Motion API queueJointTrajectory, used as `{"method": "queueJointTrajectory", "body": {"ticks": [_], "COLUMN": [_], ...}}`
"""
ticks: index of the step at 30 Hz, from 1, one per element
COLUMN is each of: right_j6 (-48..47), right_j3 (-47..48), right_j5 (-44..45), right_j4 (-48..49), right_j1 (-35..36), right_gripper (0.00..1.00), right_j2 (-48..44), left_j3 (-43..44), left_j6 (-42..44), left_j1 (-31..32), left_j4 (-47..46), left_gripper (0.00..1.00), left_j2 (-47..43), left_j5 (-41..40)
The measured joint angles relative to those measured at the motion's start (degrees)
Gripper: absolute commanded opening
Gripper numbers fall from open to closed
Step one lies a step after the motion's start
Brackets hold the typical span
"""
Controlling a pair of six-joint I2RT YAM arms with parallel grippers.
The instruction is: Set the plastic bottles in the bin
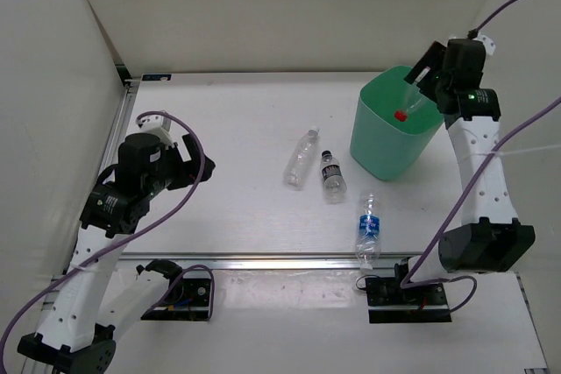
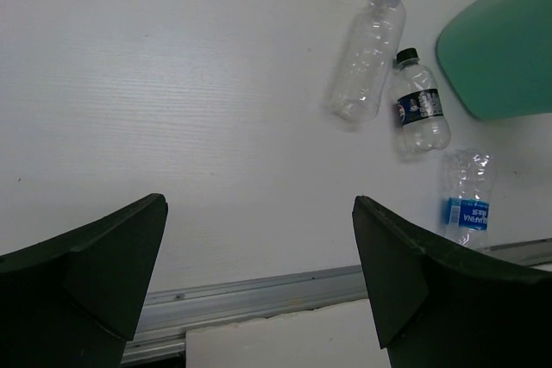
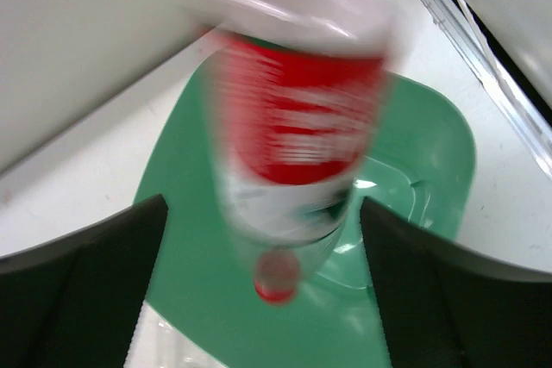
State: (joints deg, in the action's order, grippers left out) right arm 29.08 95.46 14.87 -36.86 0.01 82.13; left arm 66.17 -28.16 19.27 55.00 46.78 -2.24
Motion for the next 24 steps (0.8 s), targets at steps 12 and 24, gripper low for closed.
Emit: {"method": "queueJointTrajectory", "body": {"ticks": [12,24], "right_j6": [-0.5,2.2], "right_j3": [0.0,-17.6], "right_j5": [2.8,-4.7], "right_j4": [-2.3,-10.3], "right_j1": [6.0,12.8], "right_gripper": [1.00,1.00], "right_j2": [-4.6,-25.2], "left_j3": [2.4,20.5], "left_j6": [0.0,2.9], "left_j1": [1.0,12.7], "left_j4": [-17.8,-21.4], "left_gripper": [1.00,1.00], "left_j2": [20.6,47.6], "left_j5": [9.2,13.1]}}
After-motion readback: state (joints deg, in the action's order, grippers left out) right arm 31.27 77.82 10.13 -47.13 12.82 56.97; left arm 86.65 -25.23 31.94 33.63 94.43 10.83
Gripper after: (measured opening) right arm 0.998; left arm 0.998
